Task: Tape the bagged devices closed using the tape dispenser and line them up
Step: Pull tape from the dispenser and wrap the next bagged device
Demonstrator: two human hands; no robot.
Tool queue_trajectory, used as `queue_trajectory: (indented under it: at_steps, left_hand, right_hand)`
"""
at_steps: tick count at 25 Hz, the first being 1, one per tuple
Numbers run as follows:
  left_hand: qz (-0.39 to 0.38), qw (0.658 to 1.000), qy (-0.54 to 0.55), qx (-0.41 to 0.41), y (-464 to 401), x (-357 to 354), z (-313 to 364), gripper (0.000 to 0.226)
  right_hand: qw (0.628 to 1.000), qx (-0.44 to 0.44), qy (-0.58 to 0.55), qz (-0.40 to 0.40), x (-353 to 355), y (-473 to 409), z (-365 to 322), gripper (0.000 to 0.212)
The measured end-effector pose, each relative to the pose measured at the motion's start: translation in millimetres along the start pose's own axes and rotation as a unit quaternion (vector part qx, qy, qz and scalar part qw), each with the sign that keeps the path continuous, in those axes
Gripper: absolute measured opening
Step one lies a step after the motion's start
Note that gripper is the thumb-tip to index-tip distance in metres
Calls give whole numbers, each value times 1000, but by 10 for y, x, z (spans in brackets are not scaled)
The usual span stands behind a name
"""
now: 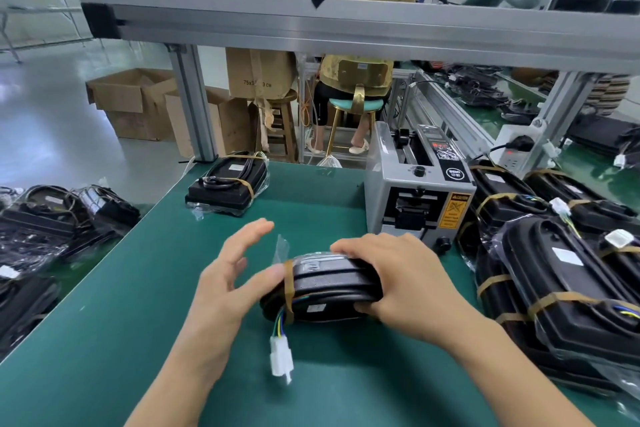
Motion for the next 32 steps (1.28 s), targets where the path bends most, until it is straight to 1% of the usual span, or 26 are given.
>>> queue_trajectory:
  at_steps: [1, 2, 3, 4, 6, 7, 9, 11, 12, 14, 15, 16, 18, 19, 20, 21, 22, 23, 24, 25, 27, 28, 29, 31, 32]
  left_hand:
    - [-16, 999, -37, -18, 2, -59, 39, 45]
    - [-24, 998, -49, -16, 10, -128, 58, 34]
    - [-20, 999, -35, -2, 19, -193, 72, 22]
    - [-6, 1000, -14, 16, 24, -241, 71, 16]
    - [36, 998, 13, 41, 21, -293, 55, 17]
    - [53, 997, 23, 46, 20, -301, 52, 17]
    - [64, 996, 45, 48, 15, -312, 63, 19]
    - [60, 995, 61, 46, -2, -335, 85, 22]
    - [59, 995, 61, 47, -5, -342, 85, 24]
    - [50, 996, 64, 47, 1, -322, 76, 24]
    - [30, 997, 64, 37, 20, -295, 63, 22]
    - [-6, 999, 51, 12, 53, -256, 50, 25]
    - [-91, 993, -31, -62, 110, -176, 14, 46]
    - [-112, 987, -66, -91, 117, -139, -9, 54]
    - [-113, 984, -85, -106, 120, -115, -18, 57]
    - [-99, 983, -103, -120, 124, -94, -33, 57]
    - [-80, 980, -118, -138, 133, -91, -37, 55]
    - [-62, 976, -137, -156, 146, -93, -37, 53]
    - [-46, 973, -150, -168, 164, -99, -39, 49]
    - [-29, 971, -157, -175, 183, -112, -47, 49]
    - [5, 972, -156, -178, 223, -145, -66, 50]
    - [18, 973, -152, -175, 244, -166, -70, 50]
    - [26, 973, -148, -174, 263, -187, -70, 50]
    - [35, 972, -150, -177, 294, -216, -66, 50]
    - [35, 971, -153, -179, 306, -219, -65, 50]
  right_hand:
    - [1000, 15, 13, -2, -27, -20, -18, 64]
    - [999, 25, 18, -6, -43, -32, -28, 64]
    - [999, 29, 13, -14, -37, -40, -34, 65]
    - [999, 26, -3, -24, -15, -47, -33, 67]
    - [997, 10, -63, -39, 50, -83, -40, 67]
    - [995, 0, -98, -31, 69, -112, -55, 62]
    - [989, -17, -149, 5, 65, -186, -104, 41]
    - [981, -40, -191, 16, 23, -260, -180, 19]
    - [976, -56, -208, 13, 1, -285, -212, 13]
    - [972, -94, -215, 8, -18, -328, -235, 10]
    - [970, -116, -212, 3, -14, -352, -234, 10]
    - [967, -140, -211, -8, -7, -382, -236, 11]
    - [955, -188, -226, -44, 8, -447, -250, 17]
    - [945, -208, -243, -64, 17, -471, -264, 19]
    - [938, -219, -258, -73, 25, -475, -260, 20]
    - [934, -229, -267, -59, 38, -460, -225, 20]
    - [931, -244, -269, -17, 61, -430, -139, 18]
    - [925, -270, -265, 46, 84, -386, -13, 15]
    - [907, -308, -264, 112, 95, -320, 148, 13]
    - [878, -356, -272, 167, 93, -239, 325, 14]
    - [801, -458, -303, 238, 27, -90, 628, 19]
    - [765, -501, -314, 256, -44, -41, 739, 16]
    - [738, -531, -319, 269, -119, -21, 812, 11]
    - [702, -563, -325, 290, -231, -66, 866, 11]
    - [691, -568, -331, 300, -266, -106, 871, 10]
Point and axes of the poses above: each hand's wrist, its own y-axis away from the middle knuckle, its own x-axis out of the back of the hand, z = x × y, the point moved 1 cm from there along -y, towards the middle knuckle, and after that the axes turned 9 degrees about z, right-handed, at the moved point
